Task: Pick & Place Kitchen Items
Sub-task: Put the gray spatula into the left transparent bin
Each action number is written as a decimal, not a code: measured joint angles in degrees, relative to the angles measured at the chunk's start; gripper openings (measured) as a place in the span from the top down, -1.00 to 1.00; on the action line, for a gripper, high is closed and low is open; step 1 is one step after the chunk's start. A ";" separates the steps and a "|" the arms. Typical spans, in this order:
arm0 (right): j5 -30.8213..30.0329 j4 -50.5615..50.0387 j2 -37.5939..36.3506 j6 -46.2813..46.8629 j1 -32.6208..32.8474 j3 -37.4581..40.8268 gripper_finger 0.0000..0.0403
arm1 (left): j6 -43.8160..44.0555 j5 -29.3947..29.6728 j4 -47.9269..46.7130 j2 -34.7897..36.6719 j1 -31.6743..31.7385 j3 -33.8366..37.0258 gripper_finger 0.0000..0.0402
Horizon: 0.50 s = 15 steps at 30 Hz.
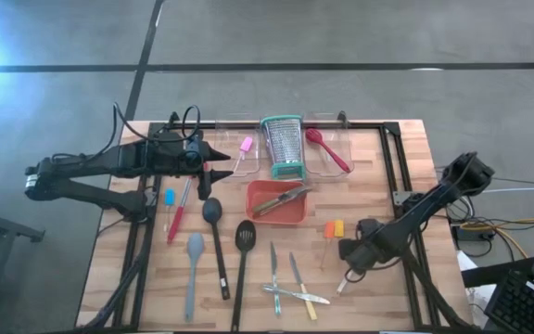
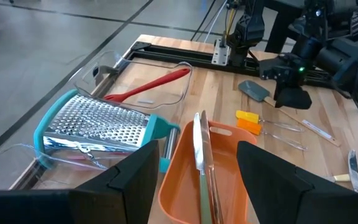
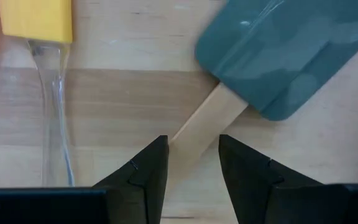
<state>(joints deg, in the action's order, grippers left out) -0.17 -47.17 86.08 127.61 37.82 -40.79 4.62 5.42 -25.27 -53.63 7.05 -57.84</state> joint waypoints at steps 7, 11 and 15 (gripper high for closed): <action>-0.21 3.47 -0.26 -0.77 -0.35 3.02 0.33 | 0.07 0.00 0.31 -0.08 0.00 0.00 -0.11; 0.30 3.14 -0.26 -3.75 -0.33 3.32 0.38 | 0.44 -0.01 0.68 -0.13 0.00 0.00 -0.11; 2.02 2.52 -0.32 -5.98 0.39 3.32 0.50 | 1.51 -0.01 0.67 -0.13 0.00 0.00 -0.11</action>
<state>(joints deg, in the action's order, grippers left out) 1.86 -44.65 85.76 121.63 38.22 -37.47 6.14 5.41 -24.60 -53.76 7.05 -57.84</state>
